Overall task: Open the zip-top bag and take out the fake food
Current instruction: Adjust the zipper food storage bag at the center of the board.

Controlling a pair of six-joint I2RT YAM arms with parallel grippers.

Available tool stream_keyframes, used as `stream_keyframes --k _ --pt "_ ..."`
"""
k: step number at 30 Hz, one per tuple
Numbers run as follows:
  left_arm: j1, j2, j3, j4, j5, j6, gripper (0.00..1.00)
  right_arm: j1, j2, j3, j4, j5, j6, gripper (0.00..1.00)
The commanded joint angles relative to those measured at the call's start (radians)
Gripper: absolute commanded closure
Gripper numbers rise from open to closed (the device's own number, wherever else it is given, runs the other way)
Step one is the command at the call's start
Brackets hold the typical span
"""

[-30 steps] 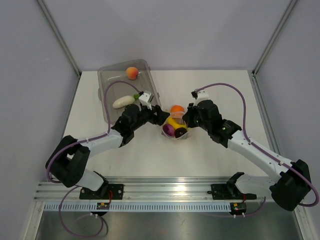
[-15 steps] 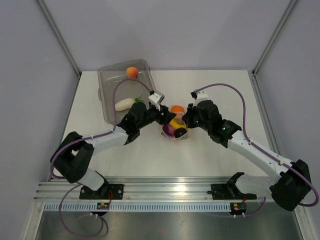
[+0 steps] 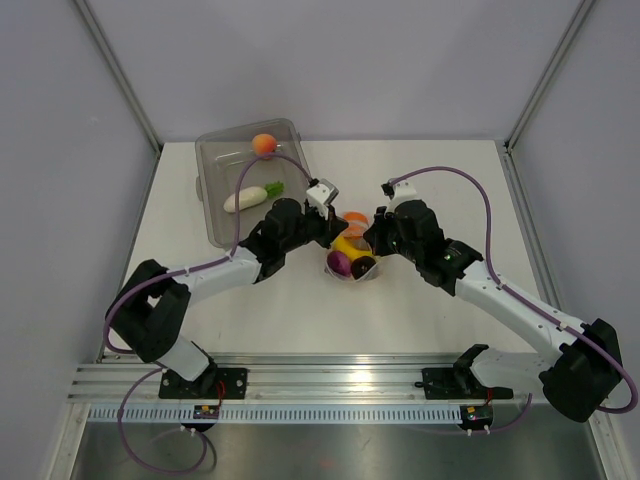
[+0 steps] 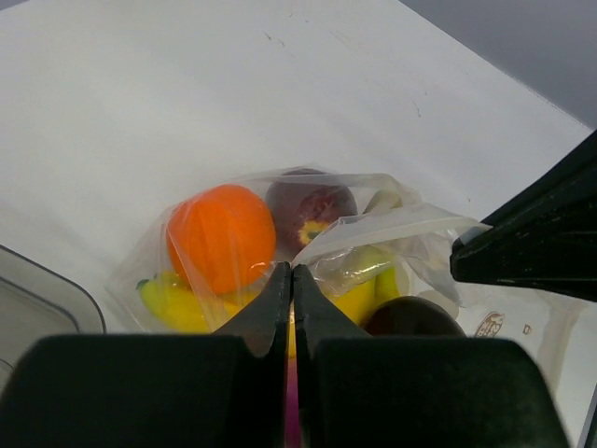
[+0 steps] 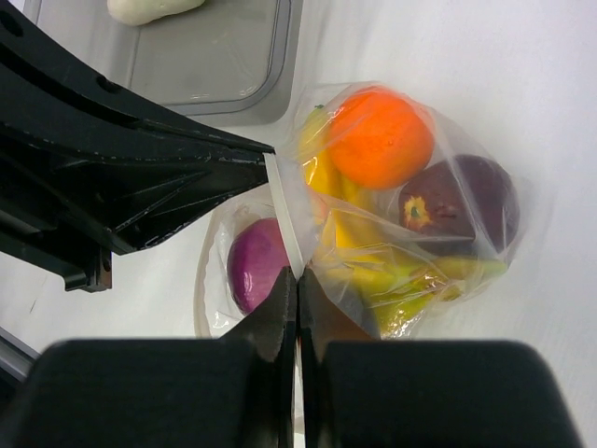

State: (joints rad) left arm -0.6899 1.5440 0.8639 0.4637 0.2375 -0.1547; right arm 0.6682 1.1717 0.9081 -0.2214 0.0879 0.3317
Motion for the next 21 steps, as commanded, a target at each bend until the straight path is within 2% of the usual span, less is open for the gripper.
stream_keyframes --k 1,5,9,11,16,19,21 --pt "-0.002 -0.007 0.098 -0.119 -0.079 0.014 1.00 0.011 -0.018 0.009 0.040 0.024 -0.003 1.00" --pt "-0.049 -0.062 0.142 -0.243 -0.208 0.021 1.00 0.010 -0.007 0.021 0.017 0.059 0.009 1.00" --pt "-0.109 -0.110 0.184 -0.359 -0.400 0.032 1.00 0.011 0.002 0.032 -0.004 0.099 0.018 1.00" --pt "-0.149 -0.110 0.247 -0.506 -0.473 0.023 1.00 0.011 0.005 0.037 -0.016 0.128 0.027 1.00" --pt "-0.226 -0.128 0.328 -0.617 -0.624 0.020 1.00 0.011 -0.004 0.037 -0.027 0.189 0.046 1.00" --pt "-0.261 -0.143 0.351 -0.669 -0.678 0.009 0.94 0.011 -0.020 0.032 -0.032 0.231 0.061 1.00" --pt "-0.267 -0.163 0.350 -0.680 -0.664 0.000 0.85 0.011 -0.024 0.029 -0.032 0.254 0.075 1.00"
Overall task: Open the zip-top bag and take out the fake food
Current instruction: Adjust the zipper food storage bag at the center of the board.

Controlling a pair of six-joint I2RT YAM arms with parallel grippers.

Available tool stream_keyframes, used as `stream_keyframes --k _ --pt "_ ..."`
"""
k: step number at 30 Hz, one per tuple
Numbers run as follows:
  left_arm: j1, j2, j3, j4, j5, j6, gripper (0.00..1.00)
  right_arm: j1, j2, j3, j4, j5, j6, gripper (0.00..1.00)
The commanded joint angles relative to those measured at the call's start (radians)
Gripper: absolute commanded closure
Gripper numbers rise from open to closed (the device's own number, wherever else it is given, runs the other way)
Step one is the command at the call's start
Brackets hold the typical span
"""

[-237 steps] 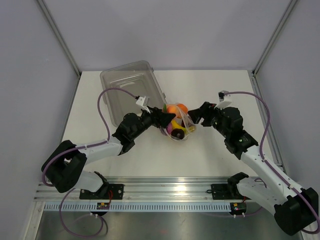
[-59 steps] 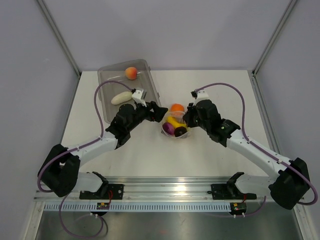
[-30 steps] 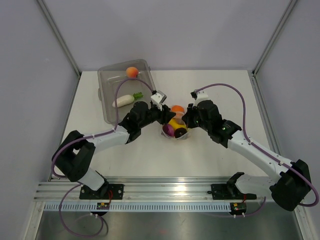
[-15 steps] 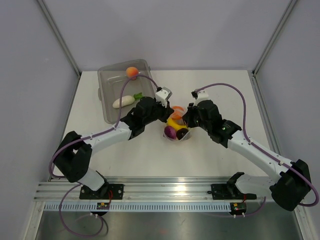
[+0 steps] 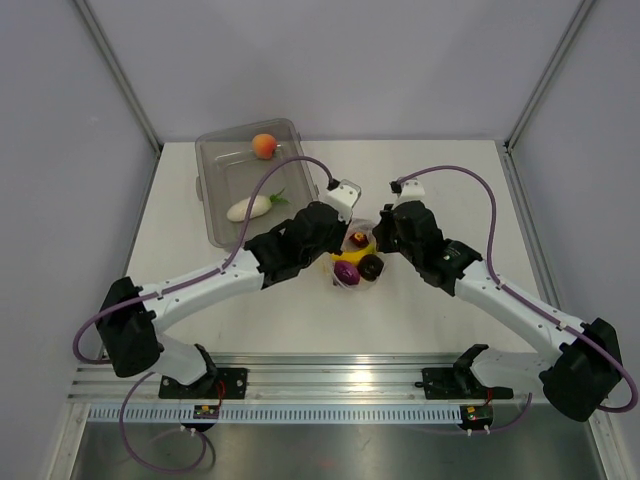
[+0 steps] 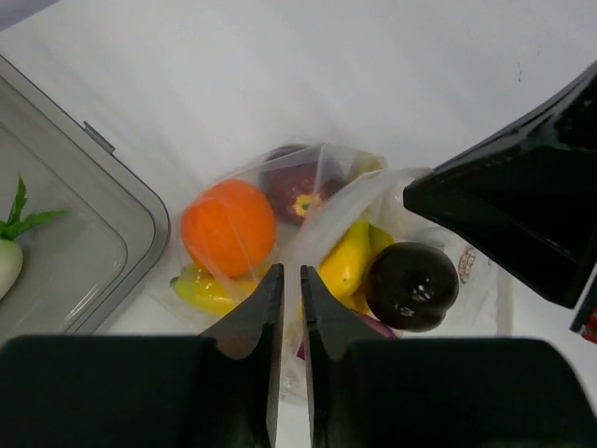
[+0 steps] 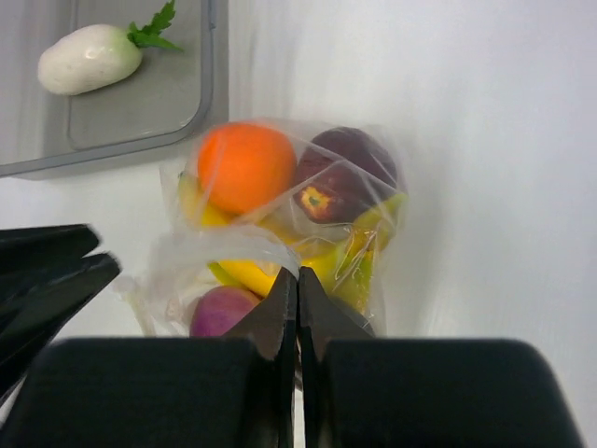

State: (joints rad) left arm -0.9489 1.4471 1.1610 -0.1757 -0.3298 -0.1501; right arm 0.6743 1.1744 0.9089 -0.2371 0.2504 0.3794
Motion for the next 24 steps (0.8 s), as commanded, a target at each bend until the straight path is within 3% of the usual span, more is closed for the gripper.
stream_keyframes --k 1,2,5,12,18,24 --pt "-0.008 -0.074 0.048 -0.039 -0.088 -0.006 0.79 0.007 -0.028 0.028 -0.019 0.108 0.030 1.00" --pt "-0.008 -0.088 0.036 -0.035 -0.084 -0.005 0.67 0.005 -0.030 0.028 -0.021 0.115 0.035 1.00" --pt "-0.008 -0.111 0.007 -0.013 -0.097 0.021 0.57 0.005 -0.039 0.024 -0.022 0.138 0.039 1.00" --pt "-0.002 -0.117 -0.041 0.022 -0.025 0.084 0.52 0.005 -0.035 0.015 -0.021 0.213 0.050 1.00" --pt "-0.002 -0.085 -0.044 -0.036 0.069 0.136 0.37 0.005 -0.007 0.039 -0.057 0.297 0.081 1.00" --pt "-0.004 -0.050 -0.106 0.010 0.144 0.250 0.35 0.002 -0.013 0.038 -0.064 0.322 0.085 1.00"
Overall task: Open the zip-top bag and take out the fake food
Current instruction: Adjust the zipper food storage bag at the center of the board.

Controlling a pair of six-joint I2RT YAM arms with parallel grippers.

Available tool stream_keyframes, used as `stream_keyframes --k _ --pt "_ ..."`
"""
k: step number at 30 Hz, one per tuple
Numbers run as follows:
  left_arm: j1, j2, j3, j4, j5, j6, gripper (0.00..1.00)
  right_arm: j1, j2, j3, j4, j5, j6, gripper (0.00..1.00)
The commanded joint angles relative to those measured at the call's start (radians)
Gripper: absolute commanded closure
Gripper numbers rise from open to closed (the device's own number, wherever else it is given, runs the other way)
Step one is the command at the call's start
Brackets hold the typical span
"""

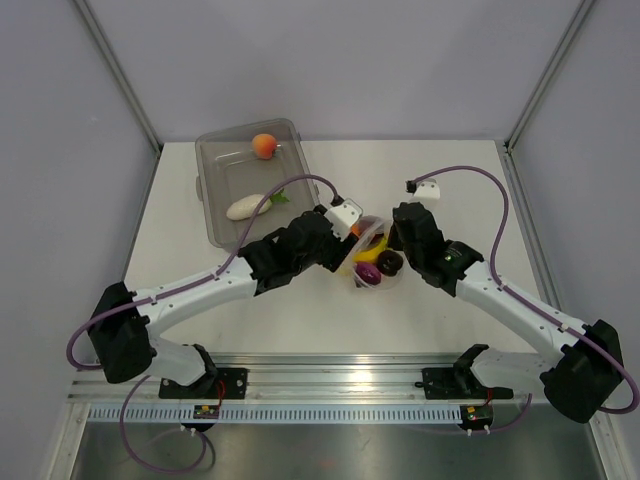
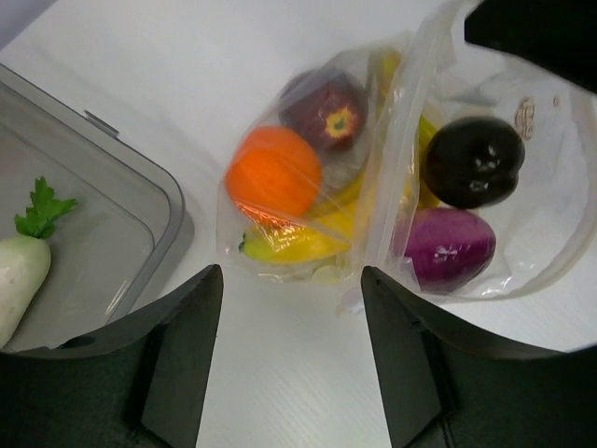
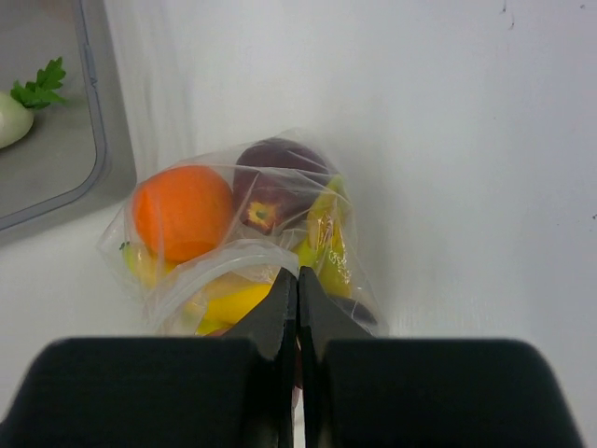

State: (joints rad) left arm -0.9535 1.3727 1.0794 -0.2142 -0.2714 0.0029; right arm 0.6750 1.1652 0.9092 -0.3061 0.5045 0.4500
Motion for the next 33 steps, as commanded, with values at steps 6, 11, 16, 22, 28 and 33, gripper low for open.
stream_keyframes --k 6,11,16,22,28,33 --pt "-0.007 0.037 -0.090 0.133 0.156 0.201 0.26 -0.037 -0.015 0.036 -0.005 0.036 0.016 1.00" --pt "-0.011 0.009 -0.150 0.223 0.178 0.235 0.25 -0.060 -0.030 0.030 -0.013 0.032 0.016 1.00" --pt "-0.016 -0.001 -0.214 0.324 0.202 0.266 0.26 -0.081 -0.045 0.014 0.001 -0.009 0.018 1.00" --pt "-0.039 0.008 -0.257 0.440 0.245 0.342 0.31 -0.087 -0.047 0.013 0.005 -0.032 0.018 1.00" --pt "-0.057 0.038 -0.292 0.533 0.265 0.413 0.32 -0.091 -0.047 0.011 0.009 -0.052 0.019 1.00" --pt "-0.065 0.088 -0.257 0.503 0.210 0.417 0.34 -0.092 -0.062 0.007 0.013 -0.066 0.018 1.00"
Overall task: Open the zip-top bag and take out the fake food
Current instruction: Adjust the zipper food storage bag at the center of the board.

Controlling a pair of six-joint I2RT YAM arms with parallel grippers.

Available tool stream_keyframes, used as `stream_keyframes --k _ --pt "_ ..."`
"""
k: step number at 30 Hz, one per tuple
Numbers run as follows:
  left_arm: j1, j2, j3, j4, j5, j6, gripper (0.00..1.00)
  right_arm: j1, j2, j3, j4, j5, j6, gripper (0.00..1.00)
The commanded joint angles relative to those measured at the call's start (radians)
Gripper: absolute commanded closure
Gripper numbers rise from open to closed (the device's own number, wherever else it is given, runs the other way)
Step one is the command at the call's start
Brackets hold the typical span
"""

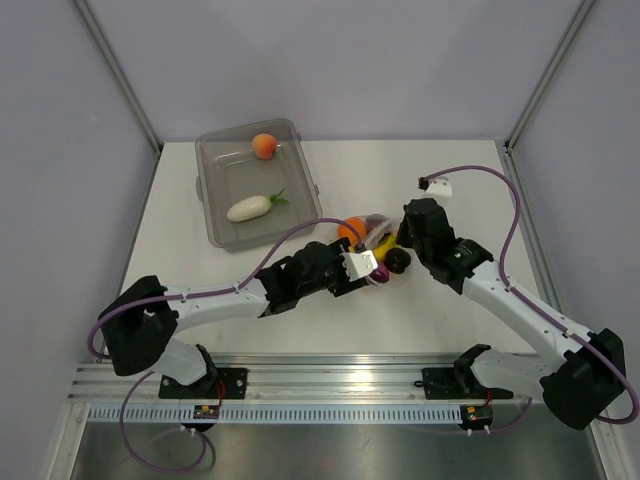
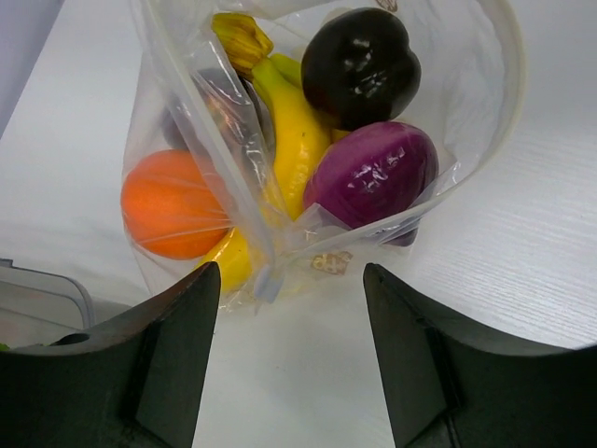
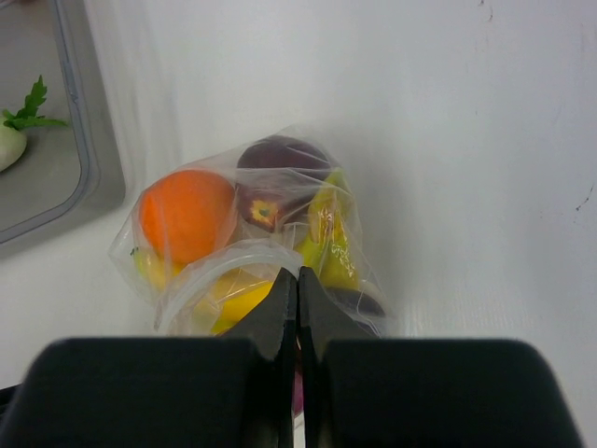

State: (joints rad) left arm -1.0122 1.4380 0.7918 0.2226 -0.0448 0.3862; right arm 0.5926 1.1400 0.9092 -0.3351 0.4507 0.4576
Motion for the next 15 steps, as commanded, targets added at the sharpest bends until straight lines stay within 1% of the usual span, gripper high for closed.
stream_keyframes --k 1,3,4,5,6,9,10,11,13,14,15 --pt "-0.006 0.030 0.033 0.067 -0.018 0.036 0.35 -0.008 -0.037 0.005 0.045 -0.014 0.012 1.00" --pt "-0.008 0.036 0.040 0.069 -0.032 0.036 0.37 -0.010 -0.039 0.003 0.047 -0.017 0.012 1.00" --pt "-0.008 0.050 0.062 0.058 -0.050 0.025 0.41 -0.010 -0.039 0.003 0.045 -0.018 0.015 1.00" --pt "-0.008 0.056 0.082 0.000 -0.090 0.017 0.44 -0.010 -0.037 0.003 0.047 -0.018 0.012 1.00" --pt "-0.008 0.059 0.101 -0.023 -0.098 0.011 0.47 -0.010 -0.039 0.003 0.047 -0.023 0.015 1.00" --pt "-0.008 0.055 0.104 -0.028 -0.104 -0.001 0.54 -0.011 -0.040 0.002 0.050 -0.029 0.013 1.00" --pt "-0.008 0.052 0.104 -0.026 -0.102 -0.007 0.58 -0.011 -0.040 0.000 0.050 -0.030 0.013 1.00" --pt "-0.006 0.048 0.110 -0.031 -0.107 -0.007 0.67 -0.011 -0.040 0.000 0.053 -0.030 0.015 1.00" --pt "-0.008 0.047 0.116 -0.038 -0.113 -0.018 0.76 -0.011 -0.042 -0.001 0.053 -0.033 0.015 1.00" --pt "-0.008 0.050 0.127 -0.057 -0.121 -0.020 0.83 -0.011 -0.045 -0.003 0.054 -0.033 0.015 1.00" --pt "-0.008 0.050 0.135 -0.066 -0.121 -0.023 0.86 -0.011 -0.043 -0.003 0.054 -0.033 0.015 1.00"
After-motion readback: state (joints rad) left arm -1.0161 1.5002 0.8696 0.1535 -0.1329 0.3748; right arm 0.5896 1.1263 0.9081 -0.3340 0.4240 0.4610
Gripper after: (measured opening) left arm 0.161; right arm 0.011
